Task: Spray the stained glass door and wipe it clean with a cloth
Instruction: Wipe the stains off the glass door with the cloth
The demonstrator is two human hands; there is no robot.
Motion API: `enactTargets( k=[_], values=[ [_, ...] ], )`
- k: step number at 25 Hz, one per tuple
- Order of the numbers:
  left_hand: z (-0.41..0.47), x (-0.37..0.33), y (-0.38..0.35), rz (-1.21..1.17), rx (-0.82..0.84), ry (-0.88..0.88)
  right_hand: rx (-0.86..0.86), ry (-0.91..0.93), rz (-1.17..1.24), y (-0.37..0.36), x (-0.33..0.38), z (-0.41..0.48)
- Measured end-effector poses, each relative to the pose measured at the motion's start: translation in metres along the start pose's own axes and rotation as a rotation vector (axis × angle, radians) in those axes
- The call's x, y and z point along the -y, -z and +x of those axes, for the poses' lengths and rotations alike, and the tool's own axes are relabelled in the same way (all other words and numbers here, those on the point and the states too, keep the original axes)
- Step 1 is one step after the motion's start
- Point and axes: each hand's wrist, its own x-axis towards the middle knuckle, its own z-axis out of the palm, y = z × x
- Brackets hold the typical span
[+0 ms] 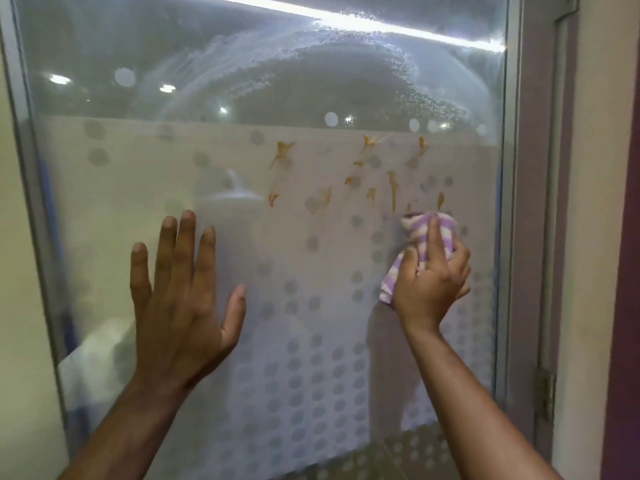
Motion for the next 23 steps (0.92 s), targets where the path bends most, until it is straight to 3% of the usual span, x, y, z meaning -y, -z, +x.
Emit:
enactTargets(
  k=[2,6,11,14,20,23],
  values=[
    [0.004,-0.014,-0.006,0.021,-0.001,0.013,0.041,0.15,-0.027,0.003,0.002,-0.013],
    [0.012,-0.035,-0.017,0.039,-0.009,0.096,0.223,0.764,0.013,0.02,-0.016,-0.069],
    [0.016,-0.049,-0.028,-0.018,-0.019,0.17,0.29,1.124,-0.015,0.029,-0.055,-0.061],
    [0.017,-0.047,-0.032,-0.019,-0.013,0.179,0.17,0.987,0.012,0.026,-0.074,-0.007],
    [0.017,-0.04,-0.039,-0.003,0.022,0.179,-0.015,0.42,-0.072,0.006,-0.071,0.124],
    [0.017,-0.039,-0.039,0.009,0.034,0.185,-0.061,0.303,-0.041,-0.004,-0.053,0.168]
  ],
)
